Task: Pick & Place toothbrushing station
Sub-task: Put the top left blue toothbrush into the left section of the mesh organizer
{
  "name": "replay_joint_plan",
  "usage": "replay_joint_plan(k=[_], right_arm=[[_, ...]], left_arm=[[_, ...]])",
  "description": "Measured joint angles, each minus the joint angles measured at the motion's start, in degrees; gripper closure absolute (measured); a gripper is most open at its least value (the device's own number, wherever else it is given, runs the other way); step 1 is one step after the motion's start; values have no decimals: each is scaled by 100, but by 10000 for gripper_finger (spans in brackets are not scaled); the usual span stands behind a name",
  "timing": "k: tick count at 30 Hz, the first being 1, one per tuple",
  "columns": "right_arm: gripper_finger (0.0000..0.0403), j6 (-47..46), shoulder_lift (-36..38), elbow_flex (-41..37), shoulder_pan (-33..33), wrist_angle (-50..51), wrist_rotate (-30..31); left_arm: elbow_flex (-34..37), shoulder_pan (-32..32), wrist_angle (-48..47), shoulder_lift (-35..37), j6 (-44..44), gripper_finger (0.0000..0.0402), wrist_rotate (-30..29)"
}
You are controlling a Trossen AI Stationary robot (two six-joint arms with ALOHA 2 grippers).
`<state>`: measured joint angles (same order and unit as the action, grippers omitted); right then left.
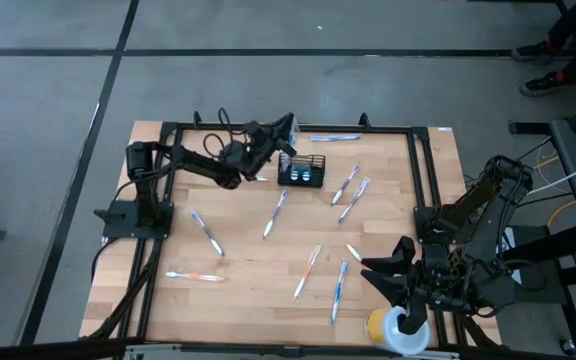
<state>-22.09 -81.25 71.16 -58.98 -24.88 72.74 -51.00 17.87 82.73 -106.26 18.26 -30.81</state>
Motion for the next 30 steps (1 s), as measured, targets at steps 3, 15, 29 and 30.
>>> replay_joint_plan(k=[3,15,29,30], right_arm=[[273,-2,0,0,0,0,-12],[273,-40,0,0,0,-1,16],[273,2,0,0,0,0,95],[273,2,0,0,0,-2,97]], left_arm=[[0,53,-21,0,0,400,31],[2,100,-671,0,-142,400,-37],[4,-335,-1409,0,279,400,-1022],[5,-383,-1529,0,340,400,-1140]])
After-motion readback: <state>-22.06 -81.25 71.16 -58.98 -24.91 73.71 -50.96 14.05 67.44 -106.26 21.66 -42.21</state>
